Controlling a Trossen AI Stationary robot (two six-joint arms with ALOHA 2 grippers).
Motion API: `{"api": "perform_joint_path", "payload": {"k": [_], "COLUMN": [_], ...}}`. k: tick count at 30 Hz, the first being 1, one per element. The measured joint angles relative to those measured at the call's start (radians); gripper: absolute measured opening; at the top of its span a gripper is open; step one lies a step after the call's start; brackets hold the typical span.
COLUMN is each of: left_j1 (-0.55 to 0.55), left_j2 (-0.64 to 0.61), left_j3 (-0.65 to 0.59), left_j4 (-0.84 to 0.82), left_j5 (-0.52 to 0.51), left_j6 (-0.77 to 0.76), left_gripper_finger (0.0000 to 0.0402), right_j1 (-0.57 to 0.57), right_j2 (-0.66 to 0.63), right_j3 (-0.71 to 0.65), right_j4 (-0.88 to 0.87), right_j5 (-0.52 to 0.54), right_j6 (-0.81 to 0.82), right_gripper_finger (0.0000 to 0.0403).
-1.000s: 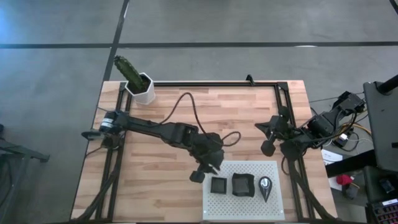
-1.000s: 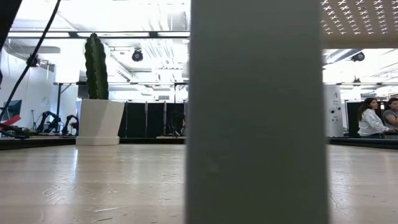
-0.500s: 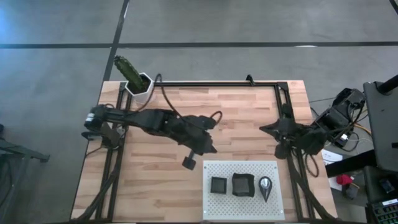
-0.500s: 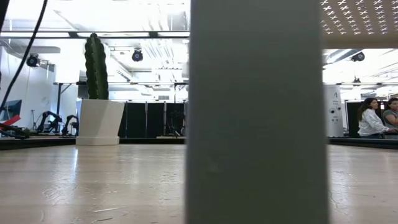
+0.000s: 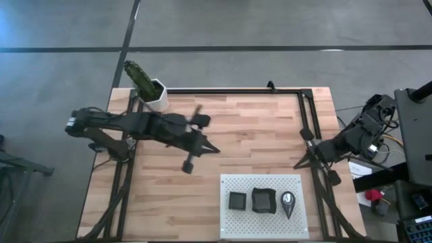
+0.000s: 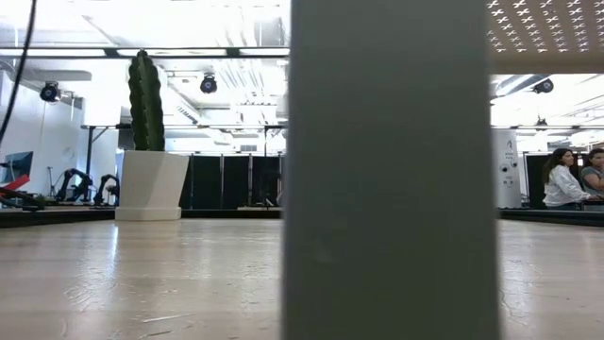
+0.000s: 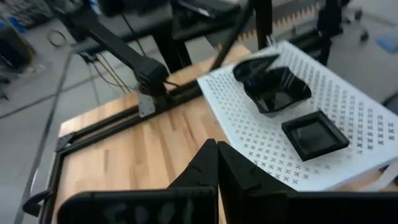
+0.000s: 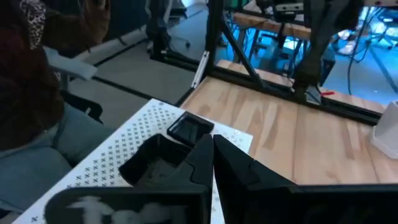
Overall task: Pick & Place Mini shaped plates
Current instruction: Return to Home Position
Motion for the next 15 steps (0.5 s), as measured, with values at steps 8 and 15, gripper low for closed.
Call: {"api": "perform_joint_path", "payload": {"k": [8,15], "left_j1": [0.002,0.002], "left_j2": [-0.314,-0.543], "left_j3": [-0.365,-0.582], "left_j4": [0.230,0.310], "left_j5": [-0.008,-0.068], "left_j6": [-0.072,-0.128], "left_gripper_finger": [0.0000,0.0000], "right_j1": [0.000,0.000], "right_j2": [-0.132,-0.252], "right_j3": [-0.078,-0.150], "right_j4": [0.047,0.086], "right_j5": [0.006,0.007], "right_j6": [-0.006,-0.006], "right_gripper_finger": [0.0008,0.0008]}}
